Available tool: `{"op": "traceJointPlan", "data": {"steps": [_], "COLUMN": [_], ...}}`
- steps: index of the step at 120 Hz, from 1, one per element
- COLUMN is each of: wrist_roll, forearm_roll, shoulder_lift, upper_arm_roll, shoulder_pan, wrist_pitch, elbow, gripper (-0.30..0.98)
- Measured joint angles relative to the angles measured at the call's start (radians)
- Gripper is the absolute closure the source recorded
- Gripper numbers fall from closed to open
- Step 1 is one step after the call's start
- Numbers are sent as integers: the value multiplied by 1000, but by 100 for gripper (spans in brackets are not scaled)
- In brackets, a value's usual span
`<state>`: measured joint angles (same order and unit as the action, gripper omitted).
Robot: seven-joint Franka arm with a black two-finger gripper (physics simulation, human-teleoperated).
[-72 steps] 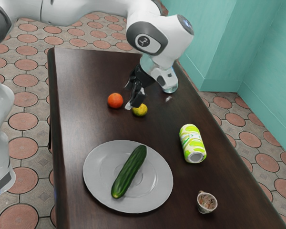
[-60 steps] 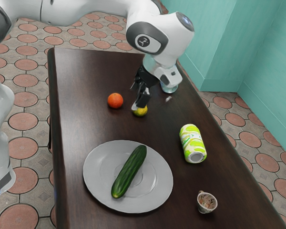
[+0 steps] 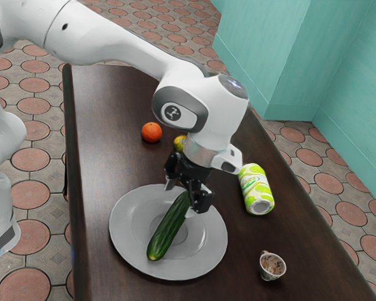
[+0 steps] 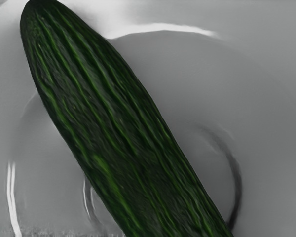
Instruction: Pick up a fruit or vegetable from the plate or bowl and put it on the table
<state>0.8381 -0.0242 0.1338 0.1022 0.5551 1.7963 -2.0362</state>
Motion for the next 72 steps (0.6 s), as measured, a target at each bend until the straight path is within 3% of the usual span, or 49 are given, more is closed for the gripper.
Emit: {"op": "traceJointPlan", "data": {"steps": [24,56,72], "wrist_roll": [249,431,491], "forearm_roll": [12,138,156], "shoulder_lift": [50,112,107], "upper_arm_roll": [1,0,2], "shoulder_pan": [21,61,44], "wrist_pitch": [99,83,82], "elbow": [-68,-101,-121], "gripper": [0,0,0]}}
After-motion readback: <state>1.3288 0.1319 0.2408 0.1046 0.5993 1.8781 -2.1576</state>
